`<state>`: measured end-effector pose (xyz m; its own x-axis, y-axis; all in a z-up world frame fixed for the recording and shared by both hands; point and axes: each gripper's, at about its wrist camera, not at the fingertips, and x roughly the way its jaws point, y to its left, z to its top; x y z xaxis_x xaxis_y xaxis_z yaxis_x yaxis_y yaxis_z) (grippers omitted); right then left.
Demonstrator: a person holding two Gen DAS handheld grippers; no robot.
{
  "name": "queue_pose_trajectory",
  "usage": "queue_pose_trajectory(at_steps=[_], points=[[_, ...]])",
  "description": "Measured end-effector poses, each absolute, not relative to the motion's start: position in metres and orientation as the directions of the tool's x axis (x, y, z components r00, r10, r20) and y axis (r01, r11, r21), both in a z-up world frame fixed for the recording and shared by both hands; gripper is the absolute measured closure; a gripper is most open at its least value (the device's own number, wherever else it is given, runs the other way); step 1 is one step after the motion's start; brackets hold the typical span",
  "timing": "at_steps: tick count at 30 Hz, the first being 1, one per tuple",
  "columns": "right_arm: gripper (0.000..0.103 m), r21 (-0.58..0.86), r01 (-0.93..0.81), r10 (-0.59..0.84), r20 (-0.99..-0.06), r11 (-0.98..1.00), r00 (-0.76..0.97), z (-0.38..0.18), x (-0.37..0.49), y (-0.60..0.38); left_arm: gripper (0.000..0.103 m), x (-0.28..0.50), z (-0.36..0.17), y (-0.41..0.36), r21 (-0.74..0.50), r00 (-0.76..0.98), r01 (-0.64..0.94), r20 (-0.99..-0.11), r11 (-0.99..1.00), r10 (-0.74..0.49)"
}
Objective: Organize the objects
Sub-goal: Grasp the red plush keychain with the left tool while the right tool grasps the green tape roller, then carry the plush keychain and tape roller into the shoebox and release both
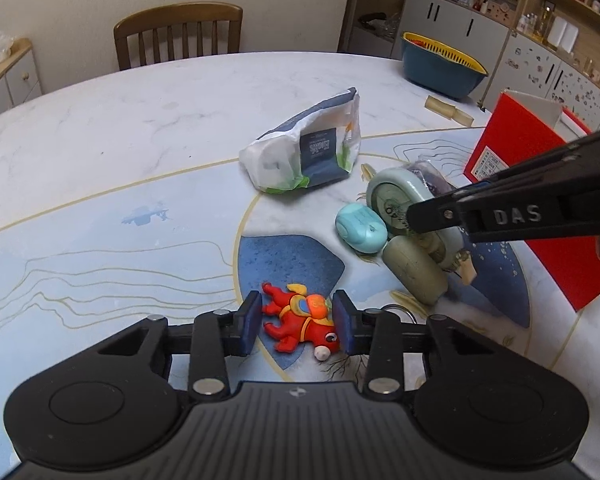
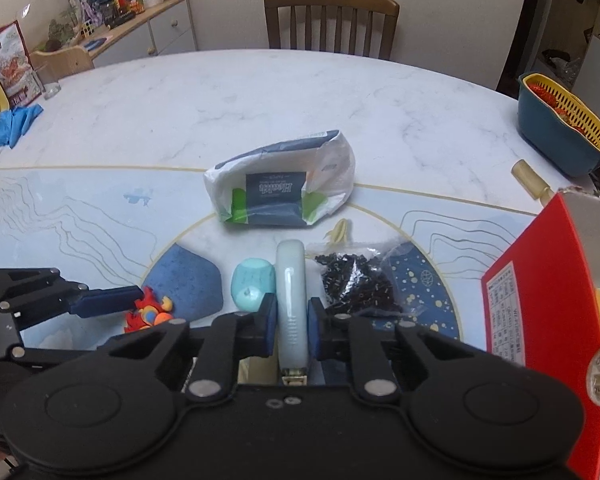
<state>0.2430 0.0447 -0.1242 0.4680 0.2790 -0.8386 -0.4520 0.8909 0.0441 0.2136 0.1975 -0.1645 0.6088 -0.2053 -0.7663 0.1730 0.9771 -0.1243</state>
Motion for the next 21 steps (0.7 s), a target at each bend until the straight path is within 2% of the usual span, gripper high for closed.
queue_pose_trajectory(at_steps=[12, 21], points=[[0.089, 0.110, -0.458, 0.349, -0.805, 0.882, 0.479, -0.090, 0.211, 0.015, 0.069, 0.199, -0.146, 0.194, -0.145, 0.603, 0.160, -0.769, 0.976, -0.213], [0.089, 0.169, -0.444, 0.405, -0.758, 0.880, 0.512, -0.049, 0.187, -0.031, 0.069, 0.184, -0.111, 0.178, -0.151, 0.621, 0.158, -0.753, 0.976, -0.217]])
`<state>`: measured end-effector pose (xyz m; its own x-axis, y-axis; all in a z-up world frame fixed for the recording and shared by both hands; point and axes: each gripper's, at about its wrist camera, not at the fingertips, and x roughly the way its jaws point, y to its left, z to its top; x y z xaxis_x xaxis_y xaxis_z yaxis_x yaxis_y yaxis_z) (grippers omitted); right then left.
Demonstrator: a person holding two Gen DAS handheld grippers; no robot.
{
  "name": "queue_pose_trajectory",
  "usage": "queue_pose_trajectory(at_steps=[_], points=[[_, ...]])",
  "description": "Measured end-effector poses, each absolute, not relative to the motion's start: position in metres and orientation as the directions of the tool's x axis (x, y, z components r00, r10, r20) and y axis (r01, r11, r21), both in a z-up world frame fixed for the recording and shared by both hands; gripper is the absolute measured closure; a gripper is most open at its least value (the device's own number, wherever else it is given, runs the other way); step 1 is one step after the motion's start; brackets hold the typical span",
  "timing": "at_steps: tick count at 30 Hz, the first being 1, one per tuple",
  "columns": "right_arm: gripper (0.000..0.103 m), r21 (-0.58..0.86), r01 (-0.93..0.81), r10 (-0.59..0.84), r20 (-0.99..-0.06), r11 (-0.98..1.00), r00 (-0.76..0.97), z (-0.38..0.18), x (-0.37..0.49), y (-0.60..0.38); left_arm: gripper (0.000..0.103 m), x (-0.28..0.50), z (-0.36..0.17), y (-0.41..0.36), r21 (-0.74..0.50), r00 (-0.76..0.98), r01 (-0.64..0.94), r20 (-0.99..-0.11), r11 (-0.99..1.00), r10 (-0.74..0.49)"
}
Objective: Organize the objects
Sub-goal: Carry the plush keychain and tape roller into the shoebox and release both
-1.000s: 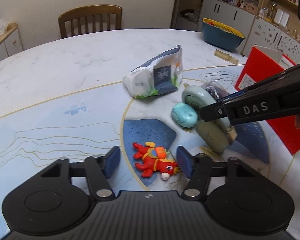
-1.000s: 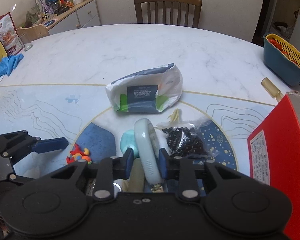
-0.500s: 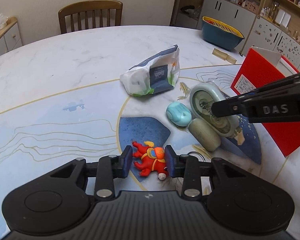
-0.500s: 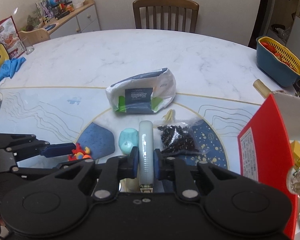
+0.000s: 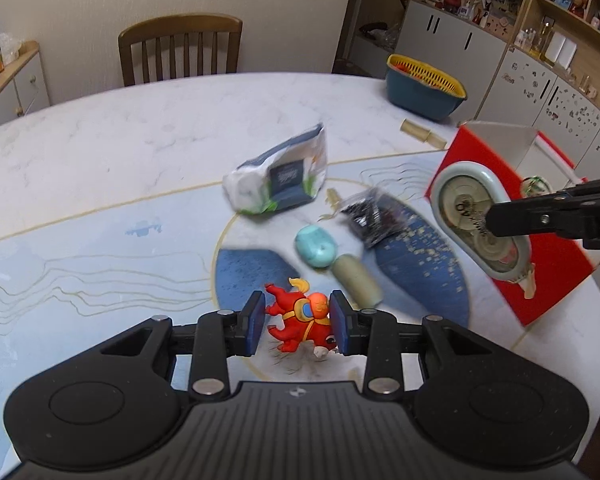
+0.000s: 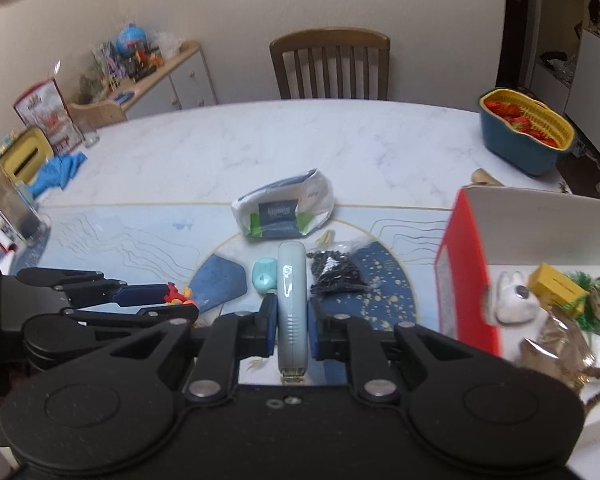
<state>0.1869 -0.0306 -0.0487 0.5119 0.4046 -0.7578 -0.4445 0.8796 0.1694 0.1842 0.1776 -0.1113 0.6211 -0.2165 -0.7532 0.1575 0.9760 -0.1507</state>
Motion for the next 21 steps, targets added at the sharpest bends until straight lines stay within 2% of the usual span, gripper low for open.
queue_pose_trajectory(at_steps=[13, 21], points=[[0.089, 0.213, -0.397, 0.421, -0.708, 0.893, 0.567, -0.013, 0.191, -0.135, 0.069, 0.178, -0.047, 0.110, -0.147, 0.654, 0.200, -0.716, 0.969, -0.243], [0.089, 0.208, -0.360, 0.396, -0.696, 0.910, 0.599, -0.013, 0.208, -0.202, 0.069, 0.193, -0.004, 0.049, -0.134, 0.683, 0.258, -0.675, 0.957, -0.278]])
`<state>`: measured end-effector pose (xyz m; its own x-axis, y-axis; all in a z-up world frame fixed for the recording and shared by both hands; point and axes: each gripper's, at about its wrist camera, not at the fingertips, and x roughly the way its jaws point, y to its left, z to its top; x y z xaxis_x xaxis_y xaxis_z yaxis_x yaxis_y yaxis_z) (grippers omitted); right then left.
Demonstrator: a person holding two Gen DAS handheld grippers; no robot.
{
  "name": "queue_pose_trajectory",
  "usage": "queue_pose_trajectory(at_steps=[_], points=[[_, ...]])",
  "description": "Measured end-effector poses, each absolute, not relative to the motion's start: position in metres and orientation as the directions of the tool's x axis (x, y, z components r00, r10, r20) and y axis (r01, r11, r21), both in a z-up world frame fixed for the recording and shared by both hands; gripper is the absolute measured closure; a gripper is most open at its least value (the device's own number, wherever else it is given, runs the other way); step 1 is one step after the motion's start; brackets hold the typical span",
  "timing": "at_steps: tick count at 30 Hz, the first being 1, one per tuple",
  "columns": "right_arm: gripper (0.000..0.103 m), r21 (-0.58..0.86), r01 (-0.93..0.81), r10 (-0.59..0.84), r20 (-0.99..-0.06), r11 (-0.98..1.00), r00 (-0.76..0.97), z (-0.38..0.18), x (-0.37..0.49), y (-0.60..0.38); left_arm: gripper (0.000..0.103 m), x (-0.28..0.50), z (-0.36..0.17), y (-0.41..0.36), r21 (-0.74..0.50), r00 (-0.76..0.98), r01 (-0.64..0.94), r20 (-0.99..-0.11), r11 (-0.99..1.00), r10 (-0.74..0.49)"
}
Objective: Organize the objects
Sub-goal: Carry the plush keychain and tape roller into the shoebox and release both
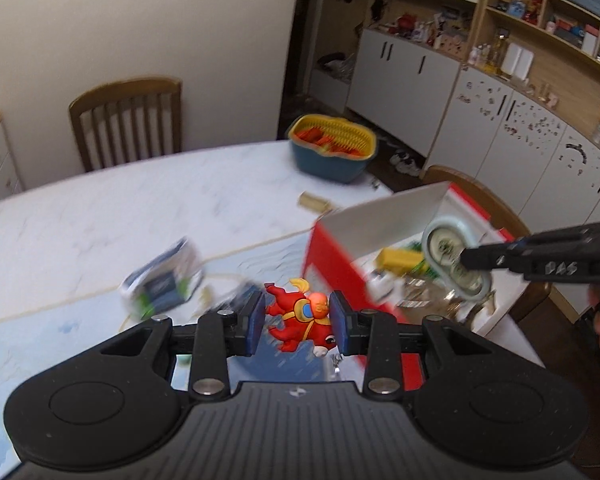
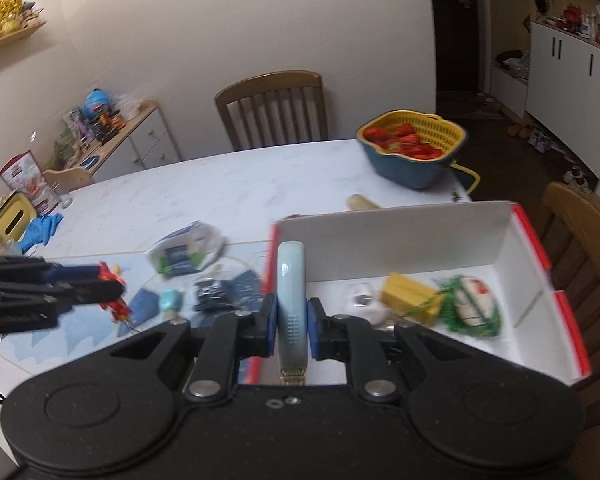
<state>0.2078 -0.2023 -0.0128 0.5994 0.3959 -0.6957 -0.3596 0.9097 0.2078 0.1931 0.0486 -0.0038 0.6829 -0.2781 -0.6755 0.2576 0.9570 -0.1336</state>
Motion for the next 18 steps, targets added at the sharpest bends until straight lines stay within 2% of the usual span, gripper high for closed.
queue_pose_trajectory(at_steps=[9, 18], points=[[0.089, 0.215, -0.332, 0.382, -0.697, 0.918, 0.607, -0.026, 0.225, -0.262, 0.069, 0.220, 0.016, -0.028, -0.133, 0.684, 0.320, -0.653, 0.938, -0.326], [0.089, 0.238, -0.329, 0.394, -0.716, 0.914, 0.577, -0.046, 0.244, -0.300, 0.069, 0.243, -0.014, -0.094, -0.086, 0.618, 0.368, -0.721, 0.926, -0.313]])
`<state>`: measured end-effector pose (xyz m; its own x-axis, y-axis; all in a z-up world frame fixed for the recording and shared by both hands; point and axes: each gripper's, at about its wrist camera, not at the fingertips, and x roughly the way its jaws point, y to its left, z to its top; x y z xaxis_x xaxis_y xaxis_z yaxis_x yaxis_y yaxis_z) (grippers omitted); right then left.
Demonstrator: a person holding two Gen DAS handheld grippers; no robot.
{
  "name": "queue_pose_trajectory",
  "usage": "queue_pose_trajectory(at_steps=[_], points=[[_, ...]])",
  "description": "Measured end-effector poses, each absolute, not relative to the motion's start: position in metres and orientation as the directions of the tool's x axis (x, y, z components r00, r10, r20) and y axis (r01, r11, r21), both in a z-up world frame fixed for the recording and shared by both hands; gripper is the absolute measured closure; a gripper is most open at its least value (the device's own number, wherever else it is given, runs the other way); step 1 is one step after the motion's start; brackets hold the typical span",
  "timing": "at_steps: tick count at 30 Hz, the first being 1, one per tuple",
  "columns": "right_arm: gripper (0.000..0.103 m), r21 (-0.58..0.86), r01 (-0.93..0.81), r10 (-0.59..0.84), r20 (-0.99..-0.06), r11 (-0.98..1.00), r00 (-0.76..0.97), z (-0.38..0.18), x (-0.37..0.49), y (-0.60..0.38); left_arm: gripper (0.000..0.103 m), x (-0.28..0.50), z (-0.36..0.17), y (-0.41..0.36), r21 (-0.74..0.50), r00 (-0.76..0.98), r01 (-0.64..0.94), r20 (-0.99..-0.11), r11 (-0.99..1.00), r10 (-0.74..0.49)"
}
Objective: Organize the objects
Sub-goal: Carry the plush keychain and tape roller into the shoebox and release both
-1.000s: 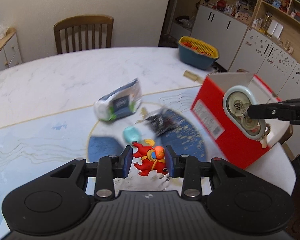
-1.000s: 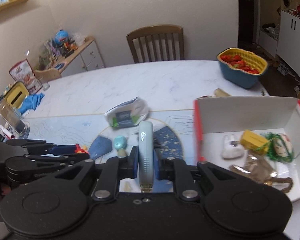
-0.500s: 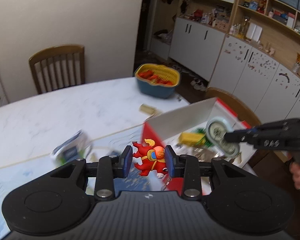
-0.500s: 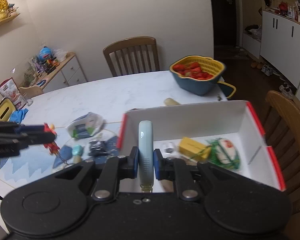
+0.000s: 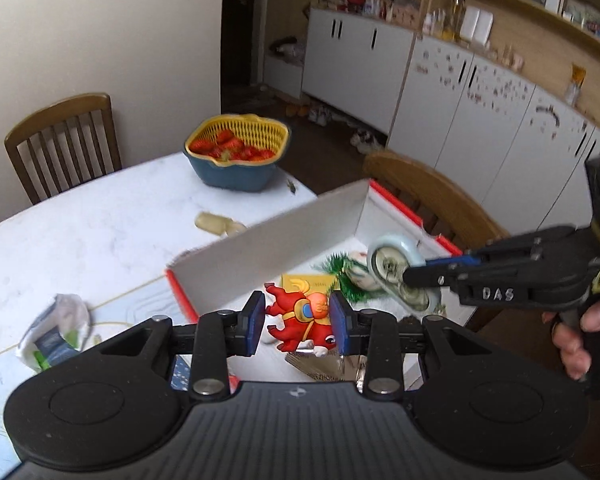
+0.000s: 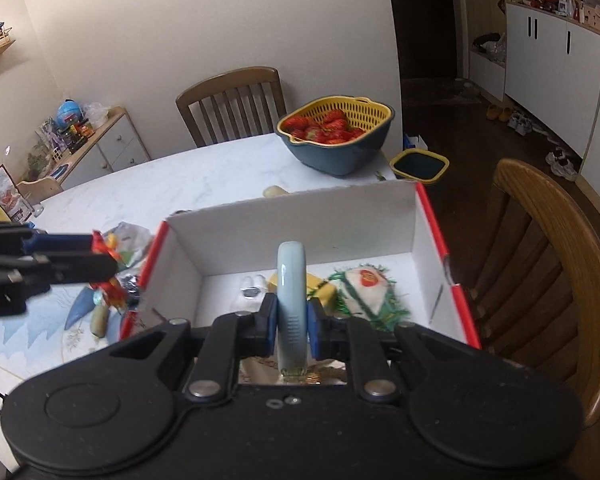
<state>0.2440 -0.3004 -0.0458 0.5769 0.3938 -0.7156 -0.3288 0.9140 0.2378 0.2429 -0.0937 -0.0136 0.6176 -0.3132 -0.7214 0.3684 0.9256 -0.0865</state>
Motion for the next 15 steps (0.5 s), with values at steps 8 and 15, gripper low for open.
queue_pose_trajectory(at_steps=[8, 15], points=[[0.089, 0.276, -0.358, 0.436, -0.732, 0.892, 0.523, -0.064, 0.261, -0.304, 0.069, 0.270, -0.046, -0.121, -0.011, 0.594, 0.334, -0.774, 0.943, -0.219], [0.089, 0.359, -0.329, 0.480, -0.745, 0.874, 0.463, -0.087, 0.282, -0.308, 0.070, 0.298, -0.074, -0.131, -0.010, 0.555, 0.293, -0.813, 0.956, -0.179]])
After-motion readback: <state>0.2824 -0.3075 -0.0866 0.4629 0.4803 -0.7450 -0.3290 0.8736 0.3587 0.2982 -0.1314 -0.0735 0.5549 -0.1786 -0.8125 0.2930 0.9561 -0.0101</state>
